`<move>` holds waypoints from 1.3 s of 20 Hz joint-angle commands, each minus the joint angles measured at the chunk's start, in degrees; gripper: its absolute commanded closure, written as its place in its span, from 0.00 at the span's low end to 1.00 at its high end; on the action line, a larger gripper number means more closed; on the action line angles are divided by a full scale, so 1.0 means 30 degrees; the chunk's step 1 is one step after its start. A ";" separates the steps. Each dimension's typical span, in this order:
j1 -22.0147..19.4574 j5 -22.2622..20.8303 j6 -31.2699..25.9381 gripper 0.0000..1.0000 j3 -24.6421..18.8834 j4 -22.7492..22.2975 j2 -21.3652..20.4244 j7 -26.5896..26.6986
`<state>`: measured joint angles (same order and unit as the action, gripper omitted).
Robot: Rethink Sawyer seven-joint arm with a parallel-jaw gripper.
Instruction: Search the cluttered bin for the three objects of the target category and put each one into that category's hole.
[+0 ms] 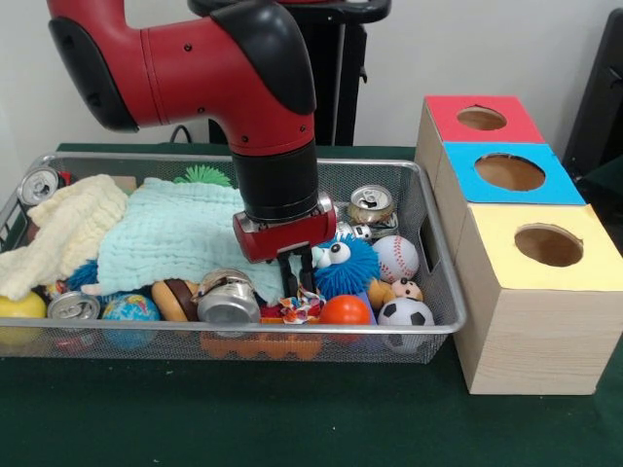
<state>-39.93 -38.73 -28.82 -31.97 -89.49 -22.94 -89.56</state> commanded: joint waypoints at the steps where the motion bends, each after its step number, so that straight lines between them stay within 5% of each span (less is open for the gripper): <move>1: -0.0212 0.0090 0.0612 1.00 0.0722 -0.0486 0.1132 -0.1008; 26: 0.1618 0.2916 -0.0261 1.00 0.1899 -0.3523 -0.2722 -0.3345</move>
<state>-36.84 -33.33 -28.28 -29.16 -94.85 -28.76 -89.57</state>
